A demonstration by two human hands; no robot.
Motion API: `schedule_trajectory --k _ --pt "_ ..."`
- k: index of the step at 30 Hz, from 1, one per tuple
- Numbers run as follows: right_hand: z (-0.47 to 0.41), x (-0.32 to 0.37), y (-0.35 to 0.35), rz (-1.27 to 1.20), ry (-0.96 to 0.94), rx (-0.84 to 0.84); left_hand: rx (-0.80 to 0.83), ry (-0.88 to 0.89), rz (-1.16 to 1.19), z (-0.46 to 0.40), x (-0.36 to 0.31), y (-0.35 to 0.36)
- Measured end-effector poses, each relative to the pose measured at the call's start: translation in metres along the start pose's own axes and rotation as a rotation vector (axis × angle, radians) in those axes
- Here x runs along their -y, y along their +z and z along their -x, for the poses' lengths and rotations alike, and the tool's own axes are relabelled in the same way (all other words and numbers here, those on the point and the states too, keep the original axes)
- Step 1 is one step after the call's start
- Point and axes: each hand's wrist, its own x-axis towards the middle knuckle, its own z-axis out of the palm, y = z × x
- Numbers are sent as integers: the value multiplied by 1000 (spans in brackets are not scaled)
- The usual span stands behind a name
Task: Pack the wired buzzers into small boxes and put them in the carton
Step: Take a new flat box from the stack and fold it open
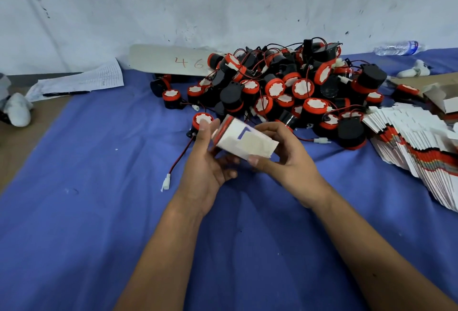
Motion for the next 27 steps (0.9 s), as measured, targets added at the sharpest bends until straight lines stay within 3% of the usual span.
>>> schedule_trajectory --k 5,10,15,20,27 --pt "1 0 3 -25 29 -43 -21 134 -283 2 13 5" --pt "3 3 0 -39 43 41 -100 222 -272 0 14 2" --pt "2 5 4 107 -7 -55 -62 377 -504 3 14 2" --pt "2 6 5 199 -32 -182 -43 411 -552 2 12 1" --pt "3 6 6 486 -334 -104 -39 386 -664 1 11 -2"
